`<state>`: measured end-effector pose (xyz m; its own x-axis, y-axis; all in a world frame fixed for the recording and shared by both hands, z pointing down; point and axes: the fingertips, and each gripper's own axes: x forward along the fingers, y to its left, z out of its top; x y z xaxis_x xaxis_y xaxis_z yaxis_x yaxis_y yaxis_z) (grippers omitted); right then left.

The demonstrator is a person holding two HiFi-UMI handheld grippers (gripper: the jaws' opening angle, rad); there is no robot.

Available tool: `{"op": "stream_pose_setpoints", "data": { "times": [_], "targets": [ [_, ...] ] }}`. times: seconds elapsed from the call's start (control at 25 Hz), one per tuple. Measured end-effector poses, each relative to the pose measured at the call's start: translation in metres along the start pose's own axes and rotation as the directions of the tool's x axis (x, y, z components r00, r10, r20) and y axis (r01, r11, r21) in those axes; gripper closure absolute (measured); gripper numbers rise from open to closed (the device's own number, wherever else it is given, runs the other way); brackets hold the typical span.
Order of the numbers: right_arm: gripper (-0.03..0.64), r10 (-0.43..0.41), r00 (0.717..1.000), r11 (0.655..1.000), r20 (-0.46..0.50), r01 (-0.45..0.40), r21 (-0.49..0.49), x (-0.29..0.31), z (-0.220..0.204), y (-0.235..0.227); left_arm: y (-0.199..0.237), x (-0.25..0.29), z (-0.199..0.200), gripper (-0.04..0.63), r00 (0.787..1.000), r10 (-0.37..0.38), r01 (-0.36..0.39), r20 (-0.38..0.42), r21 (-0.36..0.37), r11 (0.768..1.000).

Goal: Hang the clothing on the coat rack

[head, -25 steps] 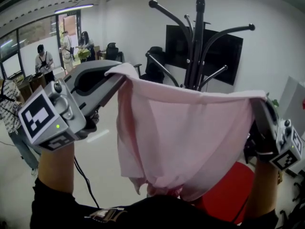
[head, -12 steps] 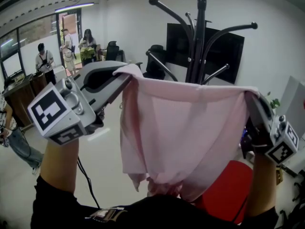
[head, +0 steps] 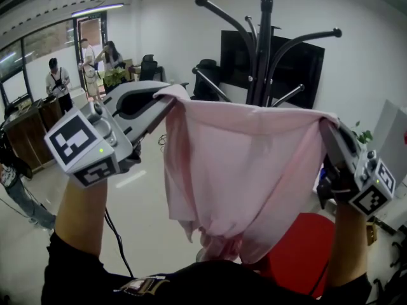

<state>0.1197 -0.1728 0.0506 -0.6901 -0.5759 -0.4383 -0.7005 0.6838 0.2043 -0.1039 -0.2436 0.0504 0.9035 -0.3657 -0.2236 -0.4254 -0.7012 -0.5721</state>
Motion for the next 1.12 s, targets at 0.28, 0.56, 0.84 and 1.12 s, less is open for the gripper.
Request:
{"op": "stream_pose_setpoints", "data": {
  "times": [0.28,0.56,0.84,1.12],
  "targets": [
    [0.598,0.002,1.000,1.000,-0.014,-0.002,-0.004,0.0034,-0.0024,0.0000,0.0017,0.0002,0.0002,0.591,1.000,0.006,-0.006,-0.003,0.011,1.000],
    [0.598,0.001,1.000,1.000,-0.028,-0.001,-0.010,0.0044,-0.0030,0.0012,0.0010,0.0004,-0.0001,0.591,1.000,0.015,-0.015,-0.018,-0.005,1.000],
    [0.598,-0.010,0.999,1.000,-0.041,0.009,-0.006,0.0046,-0.0041,0.0003,0.0018,0.0005,-0.0015,0.591,1.000,0.009,-0.009,-0.018,0.008,1.000],
    [0.598,0.006,1.000,0.999,-0.013,-0.007,-0.036,0.0023,0.0015,-0.0005,0.0001,-0.0009,0.0022,0.591,1.000,0.007,-0.007,0.007,0.012,1.000]
  ]
}}
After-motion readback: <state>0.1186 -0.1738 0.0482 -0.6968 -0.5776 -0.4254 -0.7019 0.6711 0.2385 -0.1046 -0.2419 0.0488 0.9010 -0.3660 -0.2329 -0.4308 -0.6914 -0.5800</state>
